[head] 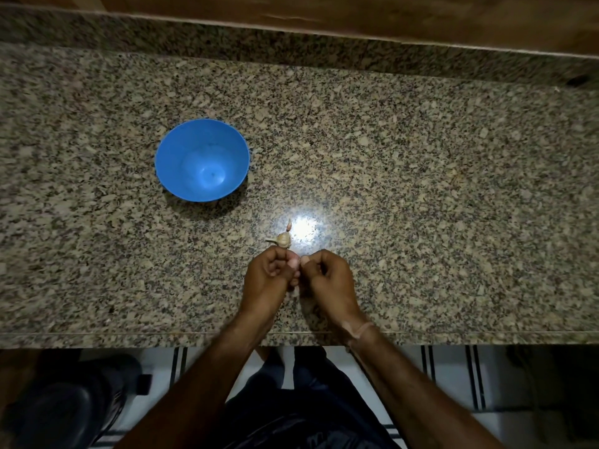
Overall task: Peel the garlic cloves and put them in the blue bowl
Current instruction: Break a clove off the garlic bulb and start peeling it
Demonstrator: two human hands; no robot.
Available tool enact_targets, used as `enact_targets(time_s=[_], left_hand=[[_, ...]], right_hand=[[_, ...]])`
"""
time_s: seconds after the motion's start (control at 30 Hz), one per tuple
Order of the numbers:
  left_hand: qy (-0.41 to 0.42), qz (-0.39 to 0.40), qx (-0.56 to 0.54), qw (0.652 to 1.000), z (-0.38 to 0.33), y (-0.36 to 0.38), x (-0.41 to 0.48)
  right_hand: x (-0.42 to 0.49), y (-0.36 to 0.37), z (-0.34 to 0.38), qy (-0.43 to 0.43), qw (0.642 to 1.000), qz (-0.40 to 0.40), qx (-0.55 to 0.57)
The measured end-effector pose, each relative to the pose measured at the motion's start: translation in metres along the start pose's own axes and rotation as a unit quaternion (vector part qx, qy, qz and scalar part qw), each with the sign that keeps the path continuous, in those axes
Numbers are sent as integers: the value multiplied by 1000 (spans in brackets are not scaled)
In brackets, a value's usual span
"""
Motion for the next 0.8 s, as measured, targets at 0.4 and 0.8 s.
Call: enact_targets(time_s=[0.4,0.8], left_hand=[[-138,59,-212,966,5,6,-1],[-114,67,-129,983,4,6,-3]], right_hand=[[-3,-7,-2,-13,999,-3,36],[-3,-11,6,-33,999,-14,-28]])
Point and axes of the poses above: each hand's wrist, its own x-axis towards the middle knuckle, its own y-axis out of the palm, z = x × y, the point moved 6 cm from there along x, towards the middle knuckle, and after that the axes turned 7 degrees about x, right-handed, at the moved point
